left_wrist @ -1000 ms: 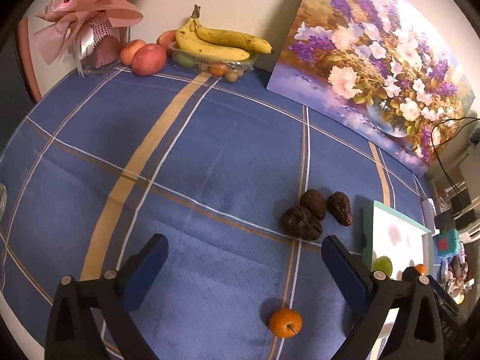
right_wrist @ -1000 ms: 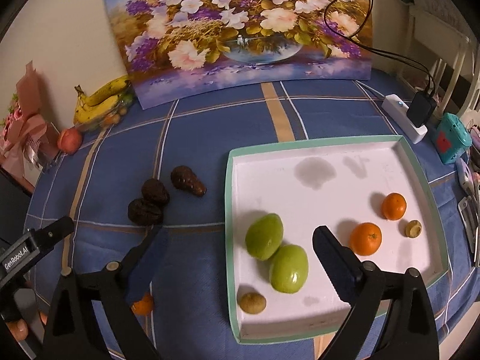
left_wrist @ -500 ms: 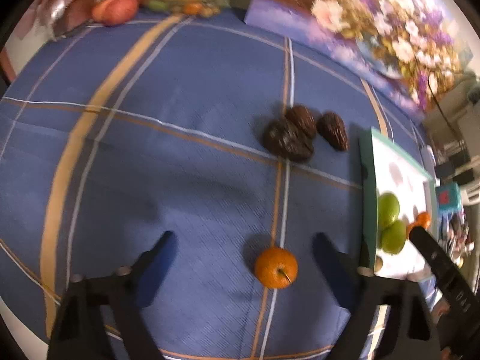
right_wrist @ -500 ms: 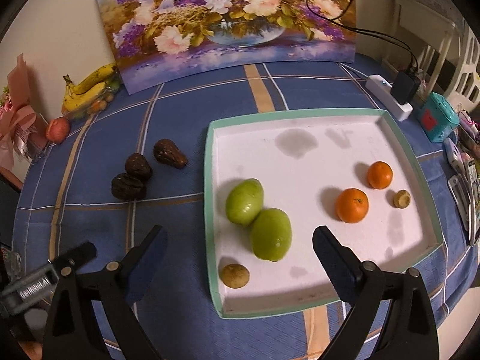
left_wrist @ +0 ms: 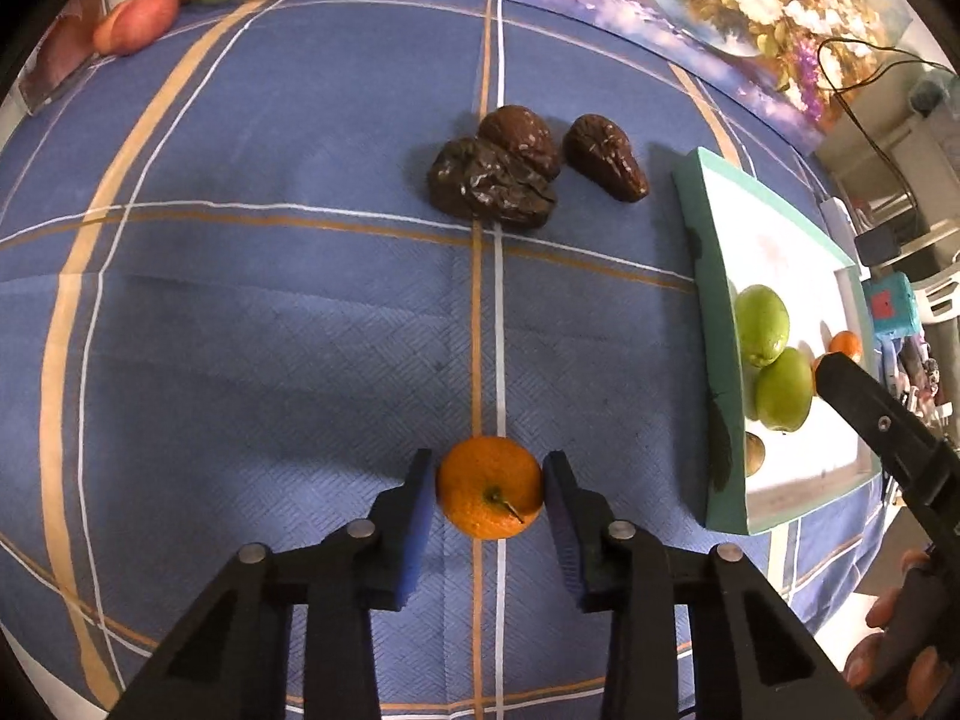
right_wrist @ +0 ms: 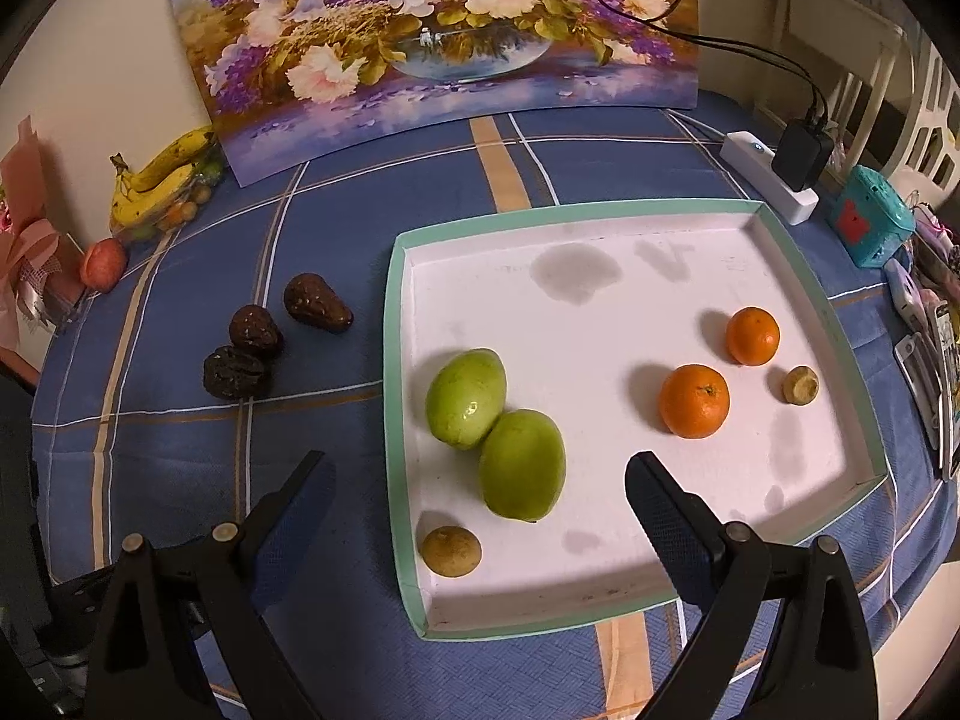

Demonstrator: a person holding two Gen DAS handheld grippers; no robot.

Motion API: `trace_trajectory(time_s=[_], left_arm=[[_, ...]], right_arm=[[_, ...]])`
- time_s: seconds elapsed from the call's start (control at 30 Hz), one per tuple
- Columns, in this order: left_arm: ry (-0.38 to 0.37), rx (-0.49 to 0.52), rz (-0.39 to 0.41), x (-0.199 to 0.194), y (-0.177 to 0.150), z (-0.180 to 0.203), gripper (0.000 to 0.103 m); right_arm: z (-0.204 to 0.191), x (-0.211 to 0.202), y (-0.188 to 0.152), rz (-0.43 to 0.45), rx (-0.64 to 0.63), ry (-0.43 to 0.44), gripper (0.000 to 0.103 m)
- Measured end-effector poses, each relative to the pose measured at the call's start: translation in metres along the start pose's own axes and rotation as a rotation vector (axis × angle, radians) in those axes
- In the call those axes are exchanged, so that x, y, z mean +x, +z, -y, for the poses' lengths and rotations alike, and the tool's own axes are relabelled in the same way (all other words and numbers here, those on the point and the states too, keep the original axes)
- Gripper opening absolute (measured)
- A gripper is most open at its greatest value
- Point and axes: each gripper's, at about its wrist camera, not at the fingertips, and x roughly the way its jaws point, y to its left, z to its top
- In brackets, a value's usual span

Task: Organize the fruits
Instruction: 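Grasp the last orange with the left tool, then grasp the large dark date with the right tool while the left tool holds the orange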

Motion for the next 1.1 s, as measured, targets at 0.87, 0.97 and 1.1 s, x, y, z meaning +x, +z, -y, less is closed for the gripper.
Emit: trace_trajectory(time_s=[0.87, 0.97, 1.1], left_arm=[[-0.013, -0.333, 0.342, -0.061, 0.055, -0.073, 0.037], [-0.014, -0.355, 0.346, -0.061, 0.060, -0.083, 0.037], [-0.015, -0.388, 0.340, -0.054, 0.068, -0.099, 0.037]], right_arm=[[-0.029, 0.013, 0.026, 0.026, 0.063, 0.159, 0.097], [-0.041, 0.016, 0.032, 0.028, 0.071, 0.182, 0.097], [-0.059, 0.026, 0.036, 0.008, 0.081, 0.212, 0.095]])
